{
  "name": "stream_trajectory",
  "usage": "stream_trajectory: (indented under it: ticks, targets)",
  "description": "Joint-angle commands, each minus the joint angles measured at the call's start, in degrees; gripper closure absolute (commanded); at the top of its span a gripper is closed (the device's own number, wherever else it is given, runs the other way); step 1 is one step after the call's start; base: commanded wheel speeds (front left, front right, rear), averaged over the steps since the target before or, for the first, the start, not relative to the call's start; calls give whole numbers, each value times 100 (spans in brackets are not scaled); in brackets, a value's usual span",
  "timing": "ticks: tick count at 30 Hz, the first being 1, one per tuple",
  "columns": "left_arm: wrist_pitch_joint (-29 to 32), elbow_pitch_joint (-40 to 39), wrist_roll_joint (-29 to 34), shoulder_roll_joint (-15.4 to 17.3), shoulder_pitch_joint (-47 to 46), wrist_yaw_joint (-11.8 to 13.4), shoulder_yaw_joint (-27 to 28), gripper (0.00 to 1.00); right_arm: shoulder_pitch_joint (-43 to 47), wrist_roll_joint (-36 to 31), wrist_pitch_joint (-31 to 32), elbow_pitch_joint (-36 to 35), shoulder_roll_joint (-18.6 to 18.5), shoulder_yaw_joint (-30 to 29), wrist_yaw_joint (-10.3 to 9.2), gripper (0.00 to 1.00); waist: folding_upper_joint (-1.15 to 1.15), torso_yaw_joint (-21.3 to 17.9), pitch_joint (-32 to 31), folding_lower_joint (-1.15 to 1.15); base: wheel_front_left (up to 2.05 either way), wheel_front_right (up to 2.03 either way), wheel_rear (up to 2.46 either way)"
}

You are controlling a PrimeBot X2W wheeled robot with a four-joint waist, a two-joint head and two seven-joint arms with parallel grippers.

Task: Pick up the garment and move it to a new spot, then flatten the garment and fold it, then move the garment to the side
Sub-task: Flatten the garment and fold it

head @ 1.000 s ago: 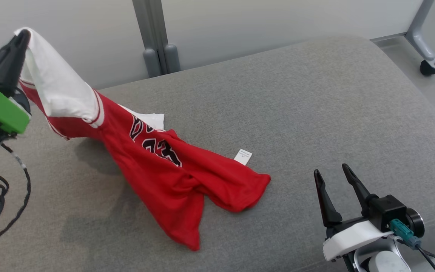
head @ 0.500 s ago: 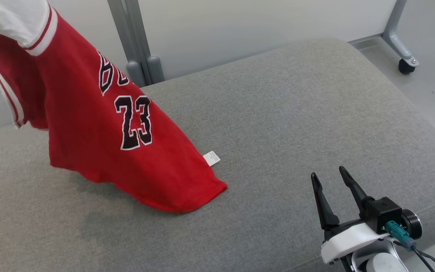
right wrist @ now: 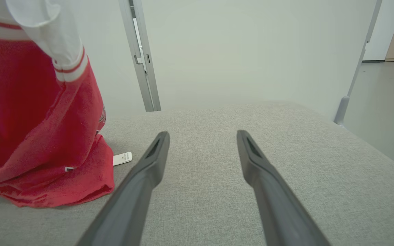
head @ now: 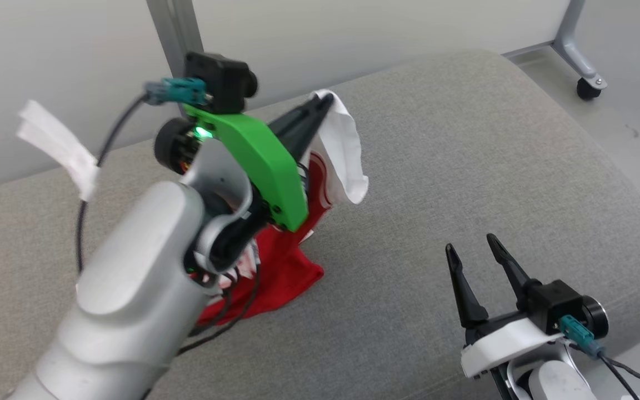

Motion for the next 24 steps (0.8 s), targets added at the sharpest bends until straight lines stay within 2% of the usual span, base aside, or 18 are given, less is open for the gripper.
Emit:
stream_trajectory:
  ticks: [1, 7, 13, 14, 16, 17, 24]
  targets:
    - [-55, 162, 160, -147, 86, 59, -150, 100, -144, 91, -18, -43, -8, 70, -8, 0, 0, -215, 253, 0, 0, 0, 0]
    - [-211, 971, 445, -764, 112, -41, -788, 100, -425, 482, -18, -148, -12, 293, -8, 0, 0, -733, 886, 0, 0, 0, 0]
    - [-553, 1579, 770, -975, -121, -250, -1207, 100, -382, 684, -18, -132, -4, 271, -8, 0, 0, -1159, 1224, 0, 0, 0, 0]
    - [-633, 1652, 829, -990, -144, -259, -1240, 93, -370, 709, -18, -133, -3, 257, -8, 0, 0, -1200, 1249, 0, 0, 0, 0]
    - [-803, 1790, 928, -1028, -171, -308, -1346, 18, -336, 724, -18, -140, -3, 217, -8, 0, 0, -1252, 1271, 0, 0, 0, 0]
    - [-845, 1849, 958, -1037, -166, -340, -1399, 0, -315, 725, -18, -150, -3, 196, -8, 0, 0, -1257, 1270, 0, 0, 0, 0]
    - [-1103, 1609, 949, -1013, 126, -359, -1530, 0, -183, 579, -18, -128, -7, -3, -8, 0, 0, -958, 1041, 0, 0, 0, 0]
